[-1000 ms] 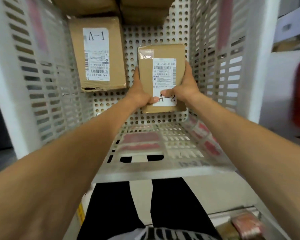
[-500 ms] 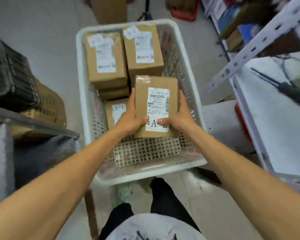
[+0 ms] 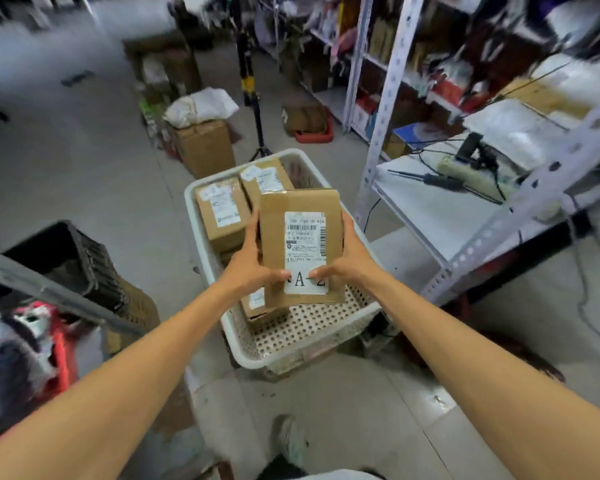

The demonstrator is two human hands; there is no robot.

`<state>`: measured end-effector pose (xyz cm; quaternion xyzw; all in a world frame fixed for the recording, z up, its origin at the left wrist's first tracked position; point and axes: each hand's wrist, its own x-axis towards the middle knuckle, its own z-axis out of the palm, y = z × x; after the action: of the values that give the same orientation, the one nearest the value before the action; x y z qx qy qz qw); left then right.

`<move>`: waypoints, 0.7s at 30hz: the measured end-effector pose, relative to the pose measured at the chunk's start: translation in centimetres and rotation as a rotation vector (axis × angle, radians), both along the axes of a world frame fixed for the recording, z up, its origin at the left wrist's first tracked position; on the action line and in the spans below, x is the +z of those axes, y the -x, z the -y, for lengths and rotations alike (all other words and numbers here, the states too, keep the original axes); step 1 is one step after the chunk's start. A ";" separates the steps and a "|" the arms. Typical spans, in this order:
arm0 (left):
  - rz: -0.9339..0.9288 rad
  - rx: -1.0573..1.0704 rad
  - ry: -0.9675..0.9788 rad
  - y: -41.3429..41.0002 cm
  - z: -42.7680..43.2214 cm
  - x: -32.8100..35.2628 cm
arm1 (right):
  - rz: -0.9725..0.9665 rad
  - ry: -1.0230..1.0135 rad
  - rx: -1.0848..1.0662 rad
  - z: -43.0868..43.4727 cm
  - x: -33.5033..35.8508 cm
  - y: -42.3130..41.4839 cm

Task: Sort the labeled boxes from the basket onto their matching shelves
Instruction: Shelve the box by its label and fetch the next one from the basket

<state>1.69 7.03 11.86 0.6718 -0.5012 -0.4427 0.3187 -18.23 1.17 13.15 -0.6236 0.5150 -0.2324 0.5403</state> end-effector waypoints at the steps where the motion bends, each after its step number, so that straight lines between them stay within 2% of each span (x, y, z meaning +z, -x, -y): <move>1: 0.019 -0.016 0.023 0.8 -0.7 0.5 | -0.004 -0.001 0.003 -0.8 0.5 0.8; 7: 0.062 -0.087 0.101 7.3 -5.6 2.0 | 0.016 0.037 -0.013 -6.9 2.1 8.0; 12: 0.023 -0.187 0.136 15.2 -9.7 1.7 | 0.058 0.060 -0.069 -13.2 1.9 16.6; 21: 0.018 -0.441 0.178 33.7 -10.8 2.6 | -0.075 0.071 -0.386 -20.4 2.8 34.3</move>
<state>-32.01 17.78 14.41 0.5193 -0.6756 -0.4497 0.2675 -52.50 21.59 15.99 -0.5401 0.6362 -0.3264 0.4439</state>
